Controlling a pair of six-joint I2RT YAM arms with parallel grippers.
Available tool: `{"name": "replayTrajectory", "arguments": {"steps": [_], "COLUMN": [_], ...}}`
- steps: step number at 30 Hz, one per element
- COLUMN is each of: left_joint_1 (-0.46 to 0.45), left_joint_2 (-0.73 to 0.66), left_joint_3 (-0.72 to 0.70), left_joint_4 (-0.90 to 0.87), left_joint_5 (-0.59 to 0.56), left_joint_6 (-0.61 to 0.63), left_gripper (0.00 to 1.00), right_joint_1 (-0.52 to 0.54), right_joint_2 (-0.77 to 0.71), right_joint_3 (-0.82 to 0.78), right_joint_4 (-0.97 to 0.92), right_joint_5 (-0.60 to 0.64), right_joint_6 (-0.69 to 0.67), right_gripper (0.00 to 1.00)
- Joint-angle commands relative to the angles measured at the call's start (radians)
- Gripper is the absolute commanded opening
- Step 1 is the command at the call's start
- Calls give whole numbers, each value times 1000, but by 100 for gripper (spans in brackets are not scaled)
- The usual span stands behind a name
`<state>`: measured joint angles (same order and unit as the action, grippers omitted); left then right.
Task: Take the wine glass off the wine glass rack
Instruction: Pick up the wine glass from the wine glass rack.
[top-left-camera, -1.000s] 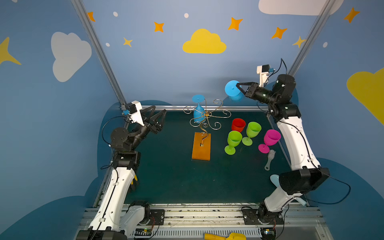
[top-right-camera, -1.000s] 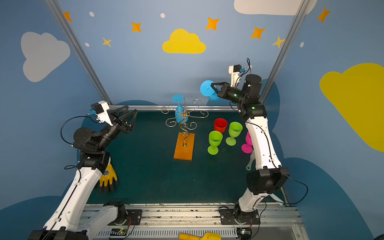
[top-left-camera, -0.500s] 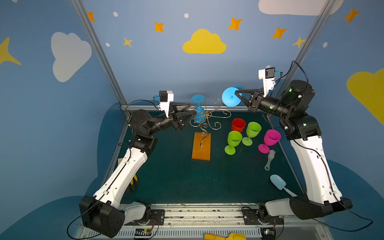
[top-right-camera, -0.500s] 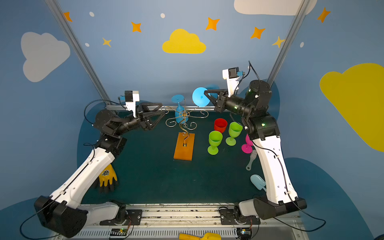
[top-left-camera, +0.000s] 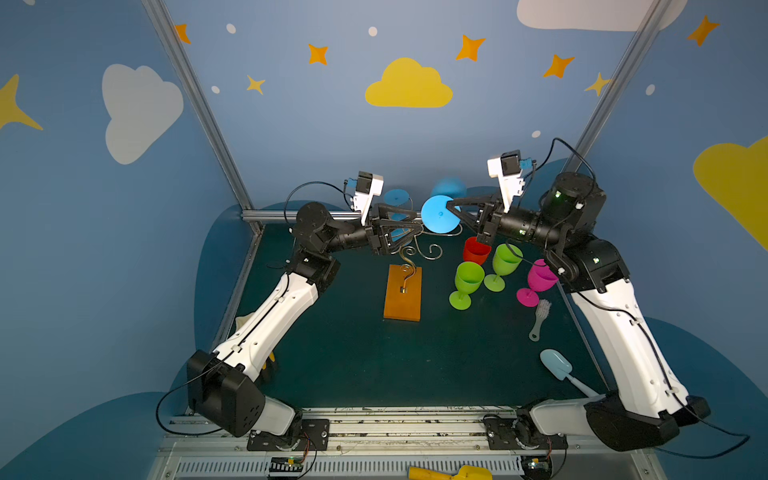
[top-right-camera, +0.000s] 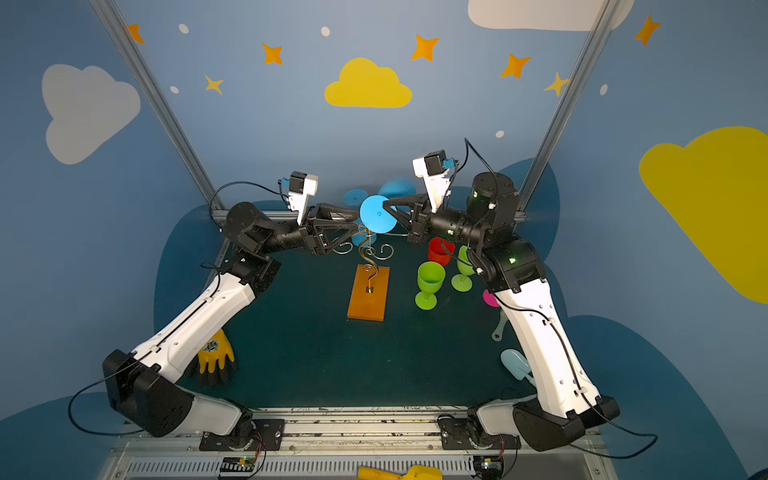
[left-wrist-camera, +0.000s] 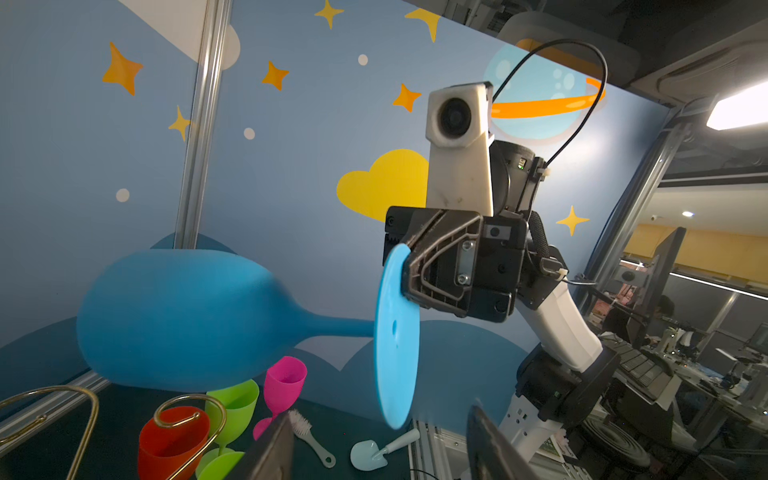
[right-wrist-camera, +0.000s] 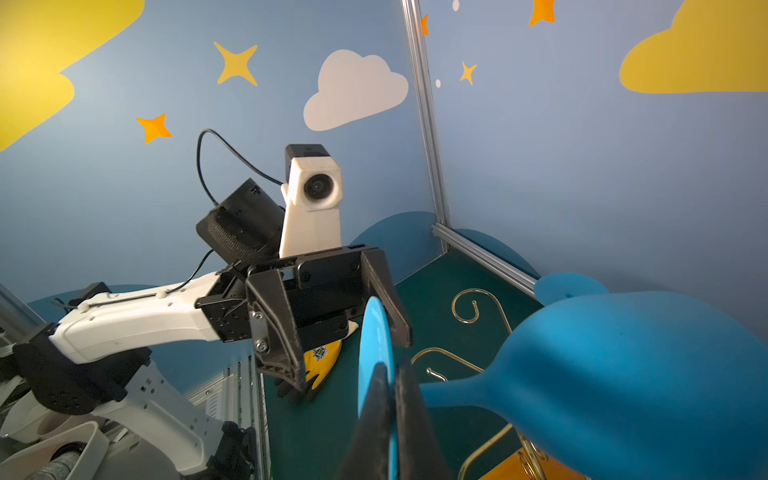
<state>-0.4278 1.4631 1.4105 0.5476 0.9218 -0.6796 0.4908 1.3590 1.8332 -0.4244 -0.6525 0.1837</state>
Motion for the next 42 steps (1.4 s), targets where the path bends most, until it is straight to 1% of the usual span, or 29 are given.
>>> {"name": "replayTrajectory", "arguments": {"steps": [1, 4, 6, 7, 8, 10, 11, 12, 15, 17, 19, 21, 22, 23, 24, 26, 28, 29, 32, 35, 39, 42], "left_joint_1": [-5, -8, -9, -9, -9, -9, -9, -9, -9, -9, -9, -4, 1, 6, 14, 38, 69, 87, 124, 138, 139, 140], "left_joint_2": [10, 18, 25, 28, 31, 35, 35, 33, 29, 25, 20, 12, 7, 5, 0, -7, -9, -10, -7, -2, 4, 12], "left_joint_3": [29, 39, 42, 46, 48, 47, 46, 44, 41, 41, 43, 45, 46, 44, 45, 43, 44, 42, 44, 71, 112, 141], "left_joint_4": [41, 41, 43, 46, 49, 54, 57, 60, 64, 60, 54, 37, 28, 23, 22, 18, 26, 39, 105, 110, 81, 63], "left_joint_5": [19, 20, 23, 26, 28, 29, 25, 24, 19, 18, 18, 17, 18, 18, 17, 15, 17, 22, 43, 77, 117, 152], "left_joint_6": [-27, -36, -46, -50, -56, -67, -72, -72, -80, -80, -84, -88, -96, -108, -123, -177, -252, -295, -420, -488, -532, -569], "left_gripper": [63, 59, 54, 51, 45, 30, 24, 22, 20, 13, 3, 3, 3, 3, 3, 3, 3, 3, 3, 3, 3, 3], "right_joint_1": [35, 69, 84, 89, 95, 104, 106, 108, 113, 113, 112, 111, 109, 106, 103, 95, 84, 73, 52, 42, 39, 39], "right_joint_2": [1, 9, 15, 17, 20, 24, 27, 28, 29, 26, 20, 9, 2, -10, -20, -59, -103, -123, -164, -189, -201, -191], "right_joint_3": [-4, -5, -2, -2, 0, 3, 2, 3, -2, -6, -12, -20, -24, -33, -43, -86, -135, -160, -204, -243, -286, -303], "right_joint_4": [18, 19, 17, 18, 16, 7, 4, 1, -2, -5, -7, -9, -10, -8, -7, 15, 39, 53, 62, 74, 118, 151], "right_joint_5": [26, 45, 52, 53, 55, 64, 66, 66, 67, 73, 88, 99, 106, 119, 131, 177, 223, 233, 265, 293, 280, 254], "right_joint_6": [-32, -47, -53, -54, -55, -60, -62, -63, -65, -67, -71, -78, -81, -85, -92, -116, -135, -146, -191, -252, -319, -369], "right_gripper": [0, 0, 0, 0, 0, 0, 0, 0, 0, 0, 0, 0, 4, 15, 22, 44, 59, 63, 74, 82, 86, 87]}}
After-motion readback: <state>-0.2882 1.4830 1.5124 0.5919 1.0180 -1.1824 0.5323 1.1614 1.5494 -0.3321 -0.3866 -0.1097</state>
